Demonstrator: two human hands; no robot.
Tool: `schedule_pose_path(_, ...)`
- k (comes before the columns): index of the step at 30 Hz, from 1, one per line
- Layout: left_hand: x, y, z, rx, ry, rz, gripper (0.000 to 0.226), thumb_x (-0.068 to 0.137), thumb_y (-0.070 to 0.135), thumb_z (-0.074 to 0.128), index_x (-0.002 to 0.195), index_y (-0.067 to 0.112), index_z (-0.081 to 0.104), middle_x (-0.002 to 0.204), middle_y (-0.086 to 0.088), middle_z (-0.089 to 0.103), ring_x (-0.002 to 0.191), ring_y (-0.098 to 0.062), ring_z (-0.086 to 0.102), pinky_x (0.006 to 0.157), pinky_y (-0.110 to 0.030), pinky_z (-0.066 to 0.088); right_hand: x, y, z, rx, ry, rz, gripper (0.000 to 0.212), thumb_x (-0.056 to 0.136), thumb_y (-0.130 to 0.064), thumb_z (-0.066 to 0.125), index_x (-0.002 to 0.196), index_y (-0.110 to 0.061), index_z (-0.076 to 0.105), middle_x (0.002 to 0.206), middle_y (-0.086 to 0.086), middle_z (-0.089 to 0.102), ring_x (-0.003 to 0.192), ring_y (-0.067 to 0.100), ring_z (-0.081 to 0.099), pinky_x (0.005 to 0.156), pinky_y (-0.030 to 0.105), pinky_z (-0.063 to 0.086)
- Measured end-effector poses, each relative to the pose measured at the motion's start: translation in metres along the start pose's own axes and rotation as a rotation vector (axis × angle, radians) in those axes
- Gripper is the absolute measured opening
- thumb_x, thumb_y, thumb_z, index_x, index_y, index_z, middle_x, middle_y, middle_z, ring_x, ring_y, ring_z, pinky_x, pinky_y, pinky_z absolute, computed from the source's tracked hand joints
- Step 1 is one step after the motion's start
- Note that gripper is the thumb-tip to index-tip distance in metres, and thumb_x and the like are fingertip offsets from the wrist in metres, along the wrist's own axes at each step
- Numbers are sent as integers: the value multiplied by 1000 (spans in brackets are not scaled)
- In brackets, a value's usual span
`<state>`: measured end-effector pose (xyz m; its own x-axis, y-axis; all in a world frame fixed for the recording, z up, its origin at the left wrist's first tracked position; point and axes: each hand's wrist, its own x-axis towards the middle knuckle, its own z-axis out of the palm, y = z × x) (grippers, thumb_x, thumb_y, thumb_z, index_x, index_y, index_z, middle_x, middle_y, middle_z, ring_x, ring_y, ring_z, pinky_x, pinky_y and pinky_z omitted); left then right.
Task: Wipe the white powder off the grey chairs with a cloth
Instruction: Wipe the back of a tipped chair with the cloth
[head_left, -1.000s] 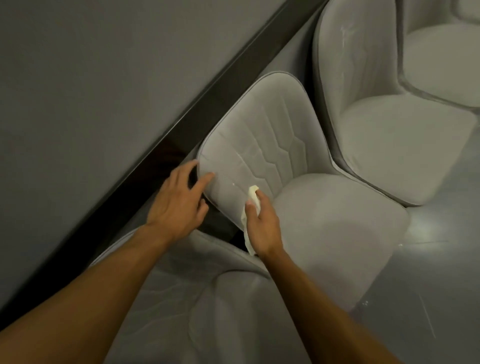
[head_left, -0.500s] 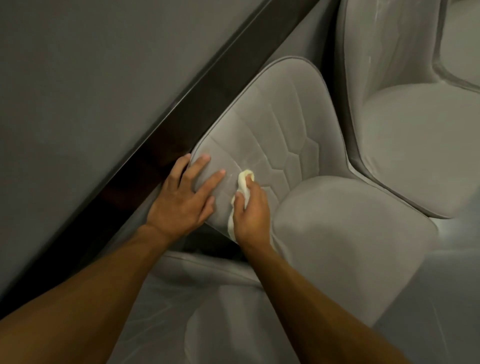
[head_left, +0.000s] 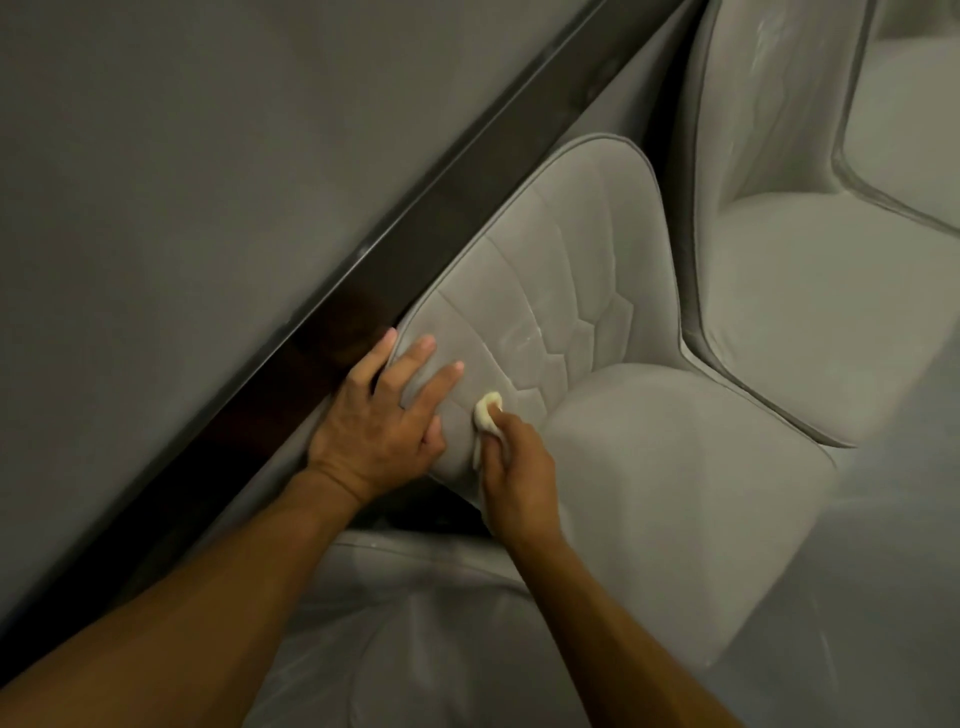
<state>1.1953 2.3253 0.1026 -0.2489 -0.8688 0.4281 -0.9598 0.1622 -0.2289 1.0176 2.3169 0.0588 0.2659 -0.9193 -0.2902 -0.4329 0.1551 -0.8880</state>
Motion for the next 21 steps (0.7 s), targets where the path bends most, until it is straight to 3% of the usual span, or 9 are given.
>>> schedule_pose_path(2, -1, 0, 2, 7, -4, -10, 56, 87, 32, 51, 142, 19, 50, 144, -17, 39, 132, -42, 38, 123, -34, 15, 4, 6, -5, -55, 28, 64, 24, 104, -31, 50, 121, -20, 63, 108, 1, 63, 98, 18, 61, 84, 22, 43)
schedule_pose_path(5, -3, 0, 3, 20, 7, -10, 55, 89, 32, 50, 142, 18, 51, 144, -16, 40, 132, -42, 40, 123, -34, 14, 8, -18, -13, 69, 131, -26, 34, 103, -27, 52, 136, -19, 55, 121, -7, 58, 105, -2, 54, 92, 8, 36)
schedule_pose_path(9, 5, 3, -3, 5, 17, 9, 45, 102, 37, 39, 140, 15, 49, 144, -16, 38, 136, -37, 37, 125, -35, 11, 11, -55, 1, 159, 150, -244, 43, 104, -29, 46, 145, -16, 45, 127, -10, 51, 113, -13, 48, 97, 4, 34)
schedule_pose_path(11, 6, 5, -6, 28, 21, -15, 44, 101, 35, 38, 137, 14, 53, 142, -16, 39, 137, -35, 33, 124, -35, 13, 16, -48, 6, 134, 146, -234, 42, 105, -28, 45, 144, -16, 45, 128, -6, 53, 114, -8, 50, 98, 4, 32)
schedule_pose_path(15, -1, 7, -2, 81, -25, -79, 54, 86, 30, 55, 139, 18, 60, 144, -14, 42, 129, -40, 45, 123, -36, 22, 39, -8, -15, 29, 152, -15, 37, 98, -19, 59, 133, -10, 56, 120, 7, 59, 111, 24, 58, 91, 11, 32)
schedule_pose_path(18, -2, 7, -4, 116, -60, -64, 54, 89, 32, 52, 142, 19, 55, 144, -14, 41, 130, -39, 44, 121, -35, 22, 56, -17, -36, 153, 231, 82, 35, 95, -22, 63, 128, -15, 56, 120, 2, 58, 108, 17, 57, 92, 13, 38)
schedule_pose_path(21, -3, 8, -7, 116, -92, -70, 53, 92, 32, 50, 143, 18, 54, 144, -15, 42, 130, -39, 45, 122, -38, 22, 59, -44, -38, 175, 238, -127, 32, 95, -23, 62, 124, -12, 56, 113, -1, 56, 99, 5, 53, 90, 7, 37)
